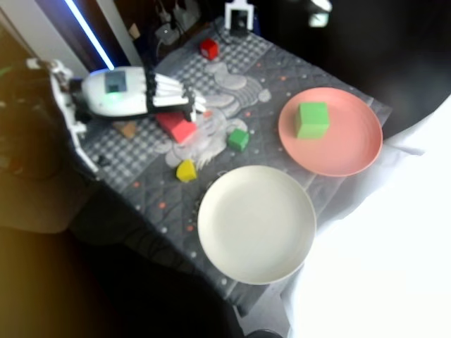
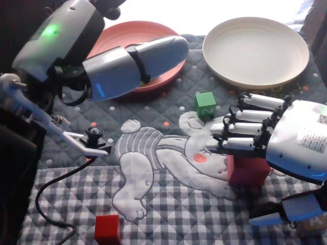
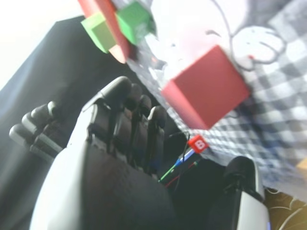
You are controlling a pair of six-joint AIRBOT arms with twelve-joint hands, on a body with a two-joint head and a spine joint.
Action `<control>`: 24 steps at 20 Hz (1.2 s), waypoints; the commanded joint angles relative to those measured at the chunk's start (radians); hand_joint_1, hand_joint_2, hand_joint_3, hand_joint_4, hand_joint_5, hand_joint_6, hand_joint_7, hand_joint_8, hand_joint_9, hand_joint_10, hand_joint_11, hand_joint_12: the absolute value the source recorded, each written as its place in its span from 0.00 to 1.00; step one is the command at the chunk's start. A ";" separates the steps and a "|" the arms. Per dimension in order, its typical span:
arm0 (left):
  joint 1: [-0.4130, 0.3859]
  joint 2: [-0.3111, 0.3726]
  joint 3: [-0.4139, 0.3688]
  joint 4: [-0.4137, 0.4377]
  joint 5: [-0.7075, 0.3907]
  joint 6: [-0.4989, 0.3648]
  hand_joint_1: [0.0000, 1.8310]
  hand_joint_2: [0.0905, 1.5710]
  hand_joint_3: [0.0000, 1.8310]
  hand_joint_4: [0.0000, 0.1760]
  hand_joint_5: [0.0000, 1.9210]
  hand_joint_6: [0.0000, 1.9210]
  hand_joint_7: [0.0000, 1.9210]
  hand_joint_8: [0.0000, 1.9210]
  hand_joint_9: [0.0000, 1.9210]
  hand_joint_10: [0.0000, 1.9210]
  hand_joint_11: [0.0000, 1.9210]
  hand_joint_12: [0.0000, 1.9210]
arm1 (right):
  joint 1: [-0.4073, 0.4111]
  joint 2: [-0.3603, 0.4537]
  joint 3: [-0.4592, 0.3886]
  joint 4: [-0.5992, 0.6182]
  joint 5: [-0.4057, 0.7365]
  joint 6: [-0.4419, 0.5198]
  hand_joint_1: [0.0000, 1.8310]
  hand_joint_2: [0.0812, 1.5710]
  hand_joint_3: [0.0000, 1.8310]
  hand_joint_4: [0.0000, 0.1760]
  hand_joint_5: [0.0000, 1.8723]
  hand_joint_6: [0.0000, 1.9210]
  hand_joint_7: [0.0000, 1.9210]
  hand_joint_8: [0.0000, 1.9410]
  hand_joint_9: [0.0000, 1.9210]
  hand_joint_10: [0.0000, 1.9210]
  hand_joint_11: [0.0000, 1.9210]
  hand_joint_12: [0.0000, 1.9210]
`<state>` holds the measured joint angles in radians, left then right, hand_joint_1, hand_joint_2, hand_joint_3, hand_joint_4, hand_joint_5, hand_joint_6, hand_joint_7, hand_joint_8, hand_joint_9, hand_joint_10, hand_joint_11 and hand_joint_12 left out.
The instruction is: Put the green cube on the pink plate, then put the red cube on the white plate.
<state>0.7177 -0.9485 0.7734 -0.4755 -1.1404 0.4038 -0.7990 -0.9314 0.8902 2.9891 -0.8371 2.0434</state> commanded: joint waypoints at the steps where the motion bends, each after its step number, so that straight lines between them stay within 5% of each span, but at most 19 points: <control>1: -0.004 0.008 -0.004 0.042 -0.130 -0.006 0.23 0.61 0.00 0.47 0.11 0.00 0.06 0.00 0.09 0.00 0.00 0.57 | 0.015 -0.002 0.001 0.020 -0.099 0.002 0.46 0.53 0.00 0.00 0.33 0.04 0.27 0.03 0.19 0.24 0.00 0.79; 4: 0.008 0.012 -0.019 0.056 -0.149 -0.006 0.21 0.62 0.00 0.51 0.12 0.00 0.08 0.00 0.10 0.00 0.00 0.59 | 0.018 -0.019 0.017 0.020 -0.067 0.002 0.63 0.57 0.00 0.00 0.42 0.04 0.35 0.04 0.23 0.29 0.01 0.82; 6: 0.013 0.014 -0.025 0.064 -0.161 -0.006 0.21 0.63 0.00 0.53 0.12 0.00 0.09 0.00 0.11 0.00 0.00 0.60 | 0.026 -0.039 0.035 0.020 -0.032 0.002 0.75 0.58 0.00 0.00 0.49 0.05 0.44 0.07 0.31 0.33 0.13 0.76; 7: 0.015 0.016 -0.028 0.066 -0.166 -0.006 0.21 0.63 0.00 0.50 0.12 0.00 0.09 0.00 0.11 0.00 0.00 0.61 | 0.032 -0.054 0.047 0.020 -0.010 0.002 0.68 0.66 0.00 0.00 0.57 0.33 0.47 0.07 0.34 0.33 0.17 0.72; 8: 0.019 0.018 -0.030 0.067 -0.170 -0.006 0.21 0.63 0.00 0.53 0.12 0.00 0.08 0.00 0.11 0.00 0.00 0.60 | 0.034 -0.067 0.057 0.020 0.004 0.002 0.80 0.70 0.00 0.00 0.49 0.45 0.44 0.55 0.49 0.60 0.37 0.82; 11: 0.022 0.020 -0.034 0.069 -0.176 -0.006 0.21 0.63 0.00 0.53 0.12 0.00 0.08 0.00 0.10 0.00 0.00 0.60 | 0.035 -0.072 0.061 0.020 0.007 0.002 0.82 0.69 0.00 0.00 0.49 0.49 0.46 0.49 0.53 0.54 0.43 0.82; 13: 0.025 0.022 -0.035 0.070 -0.179 -0.006 0.22 0.64 0.00 0.51 0.12 0.00 0.07 0.00 0.10 0.00 0.00 0.60 | 0.043 -0.071 0.058 0.020 0.006 0.002 0.81 0.75 0.00 0.00 0.40 0.65 0.37 0.56 0.43 0.66 0.34 0.91; 14: 0.027 0.022 -0.035 0.069 -0.179 -0.006 0.21 0.64 0.00 0.56 0.12 0.00 0.07 0.00 0.10 0.00 0.00 0.59 | 0.054 -0.064 0.052 0.019 0.005 0.002 0.81 0.72 0.00 0.00 0.47 0.58 0.45 0.53 0.49 0.63 0.31 0.86; 15: 0.027 0.022 -0.035 0.068 -0.179 -0.006 0.22 0.64 0.00 0.49 0.13 0.00 0.07 0.00 0.10 0.00 0.00 0.60 | 0.060 -0.058 0.048 0.019 0.001 0.002 0.82 0.70 0.00 0.00 0.50 0.51 0.47 0.52 0.50 0.63 0.32 0.84; 16: 0.028 0.022 -0.035 0.065 -0.179 -0.006 0.21 0.64 0.00 0.49 0.13 0.00 0.07 0.00 0.10 0.00 0.00 0.61 | 0.065 -0.047 0.041 0.019 -0.036 0.002 0.81 0.75 0.00 0.00 0.40 0.61 0.39 0.61 0.43 0.69 0.32 0.92; 24: 0.041 0.021 -0.034 0.045 -0.182 -0.006 0.22 0.64 0.00 0.46 0.13 0.00 0.09 0.00 0.12 0.00 0.00 0.63 | 0.117 -0.005 0.015 0.019 -0.171 0.000 0.81 0.74 0.00 0.00 0.41 0.66 0.38 0.59 0.44 0.65 0.31 0.92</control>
<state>0.7647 -0.9302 0.7387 -0.4782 -1.2152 0.4042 -0.6853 -0.9382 0.9104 2.9891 -0.8898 2.0457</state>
